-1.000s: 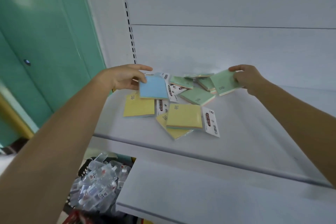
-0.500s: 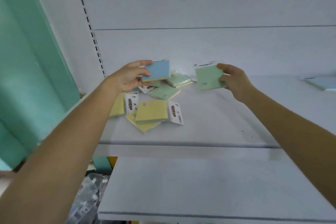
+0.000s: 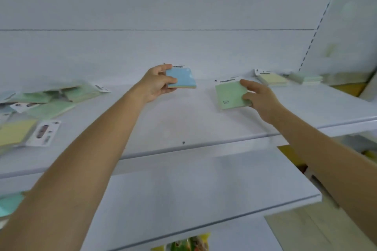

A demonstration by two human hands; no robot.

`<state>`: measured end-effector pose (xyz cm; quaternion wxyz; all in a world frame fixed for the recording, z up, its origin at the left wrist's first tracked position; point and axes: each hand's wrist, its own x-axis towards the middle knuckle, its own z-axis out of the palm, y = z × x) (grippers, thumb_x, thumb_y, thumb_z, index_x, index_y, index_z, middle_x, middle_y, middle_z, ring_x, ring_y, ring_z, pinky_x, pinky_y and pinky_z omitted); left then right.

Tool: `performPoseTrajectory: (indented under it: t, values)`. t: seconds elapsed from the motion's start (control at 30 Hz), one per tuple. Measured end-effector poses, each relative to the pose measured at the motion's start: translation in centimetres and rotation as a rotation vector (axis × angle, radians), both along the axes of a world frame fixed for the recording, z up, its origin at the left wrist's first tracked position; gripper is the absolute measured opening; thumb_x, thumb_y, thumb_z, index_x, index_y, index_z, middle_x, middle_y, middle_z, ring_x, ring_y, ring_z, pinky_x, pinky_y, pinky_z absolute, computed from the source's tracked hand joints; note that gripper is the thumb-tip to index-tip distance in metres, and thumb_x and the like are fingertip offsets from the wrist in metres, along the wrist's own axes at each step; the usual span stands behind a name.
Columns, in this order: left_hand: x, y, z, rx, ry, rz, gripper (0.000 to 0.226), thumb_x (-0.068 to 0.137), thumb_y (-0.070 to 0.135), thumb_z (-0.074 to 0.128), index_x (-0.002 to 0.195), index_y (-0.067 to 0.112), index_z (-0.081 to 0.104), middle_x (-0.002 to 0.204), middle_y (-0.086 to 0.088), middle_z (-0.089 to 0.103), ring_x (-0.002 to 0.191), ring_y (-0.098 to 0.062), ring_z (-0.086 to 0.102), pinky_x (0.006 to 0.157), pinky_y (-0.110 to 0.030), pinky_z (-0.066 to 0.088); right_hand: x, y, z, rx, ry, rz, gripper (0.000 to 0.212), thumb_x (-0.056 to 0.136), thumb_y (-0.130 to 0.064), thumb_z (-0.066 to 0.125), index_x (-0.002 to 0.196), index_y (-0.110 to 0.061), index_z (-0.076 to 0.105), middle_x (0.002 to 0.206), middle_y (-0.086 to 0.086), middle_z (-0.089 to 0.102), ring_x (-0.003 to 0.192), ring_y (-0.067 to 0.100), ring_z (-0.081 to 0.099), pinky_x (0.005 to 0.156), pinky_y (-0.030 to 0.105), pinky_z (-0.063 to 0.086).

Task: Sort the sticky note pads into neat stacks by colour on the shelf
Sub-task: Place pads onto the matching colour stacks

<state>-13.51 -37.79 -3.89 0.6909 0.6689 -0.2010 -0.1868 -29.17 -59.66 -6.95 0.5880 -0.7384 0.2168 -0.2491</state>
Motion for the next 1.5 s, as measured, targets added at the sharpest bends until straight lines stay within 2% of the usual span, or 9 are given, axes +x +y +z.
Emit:
performPoseTrajectory:
  t: [0.17,0.3,0.53,0.63,0.9,1.07,1.23,1.4,1.5]
  values:
    - [-3.0,-9.5,-1.2,-0.015,0.024,0.014,0.056,0.083,-0.010,0.056,0.134,0.009,0.043,0.085,0.003,0.039,0.072,-0.011,0.050,0.081,-0.033,0.055,-4.4,-8.2,-0.4,0.022,0.016,-0.072,0.046,0.085,0.008,0.045,0.127,-0.011,0.052,0.133,0.012,0.047,0.103,0.022,0.048,0.090,0.036,0.045]
    - [-3.3,-14.5,-1.5,-0.008,0.013,0.032,0.058,0.083,-0.009,0.057,0.134,0.010,0.040,0.087,0.003,0.046,0.086,-0.019,0.057,0.068,-0.025,0.053,-5.8,-12.3,-0.8,0.071,-0.013,-0.109,0.046,0.087,0.009,0.042,0.128,-0.008,0.051,0.125,0.010,0.048,0.102,0.022,0.048,0.084,0.030,0.047]
    - [-0.7,-20.2,-2.9,0.095,-0.101,0.067,0.058,0.082,-0.004,0.062,0.135,0.000,0.038,0.112,-0.014,0.049,0.099,-0.025,0.053,0.078,-0.031,0.052,-4.2,-16.6,-1.9,0.052,0.036,-0.136,0.048,0.086,0.006,0.042,0.127,-0.016,0.053,0.121,0.002,0.052,0.104,0.020,0.053,0.105,0.040,0.043]
    - [0.5,-21.6,-4.0,0.299,-0.250,0.099,0.061,0.078,0.009,0.070,0.132,0.001,0.044,0.122,-0.019,0.055,0.109,-0.029,0.057,0.099,-0.040,0.047,-3.1,-17.5,-1.6,-0.018,0.050,-0.120,0.047,0.086,0.006,0.042,0.128,-0.014,0.052,0.118,0.000,0.052,0.103,0.018,0.052,0.103,0.037,0.041]
    - [0.4,-23.1,-5.0,0.776,-0.561,0.122,0.062,0.078,0.045,0.045,0.129,0.011,0.050,0.134,-0.021,0.047,0.131,-0.031,0.035,0.106,-0.032,0.028,-0.5,-19.3,-1.2,-0.177,0.035,-0.083,0.048,0.086,0.007,0.043,0.128,-0.013,0.052,0.116,-0.001,0.049,0.099,0.013,0.045,0.081,0.019,0.038]
    - [0.0,-24.5,-3.9,0.738,-0.748,0.200,0.041,0.089,0.022,0.051,0.129,0.010,0.051,0.133,-0.016,0.039,0.130,-0.032,0.028,0.106,-0.034,0.029,0.8,-22.4,-0.8,-0.078,-0.040,-0.011,0.048,0.083,0.009,0.046,0.124,-0.014,0.055,0.113,0.002,0.049,0.100,0.017,0.047,0.087,0.033,0.042]
    - [-2.5,-28.7,-3.3,0.678,-0.935,0.096,0.032,0.089,0.016,0.052,0.120,0.010,0.057,0.125,-0.011,0.052,0.120,-0.030,0.043,0.098,-0.031,0.033,0.8,-29.3,0.9,0.032,-0.108,-0.083,0.046,0.083,0.008,0.044,0.123,-0.013,0.055,0.112,0.007,0.052,0.092,0.020,0.048,0.073,0.029,0.039]
    - [-6.4,-34.1,-4.1,0.696,-1.014,-0.109,0.028,0.090,0.019,0.052,0.116,0.014,0.059,0.122,-0.005,0.059,0.115,-0.026,0.047,0.097,-0.030,0.035,1.0,-36.2,1.5,-0.071,-0.043,-0.224,0.041,0.082,0.006,0.046,0.118,-0.006,0.059,0.108,0.009,0.055,0.085,0.017,0.052,0.067,0.017,0.041]
    - [-8.1,-36.4,-4.4,0.767,-0.982,-0.216,0.028,0.090,0.025,0.052,0.116,0.017,0.060,0.121,-0.003,0.059,0.119,-0.020,0.046,0.101,-0.031,0.037,1.3,-38.3,1.3,-0.138,0.010,-0.254,0.042,0.084,0.003,0.043,0.122,-0.006,0.057,0.120,0.012,0.060,0.092,0.017,0.054,0.078,0.022,0.044]
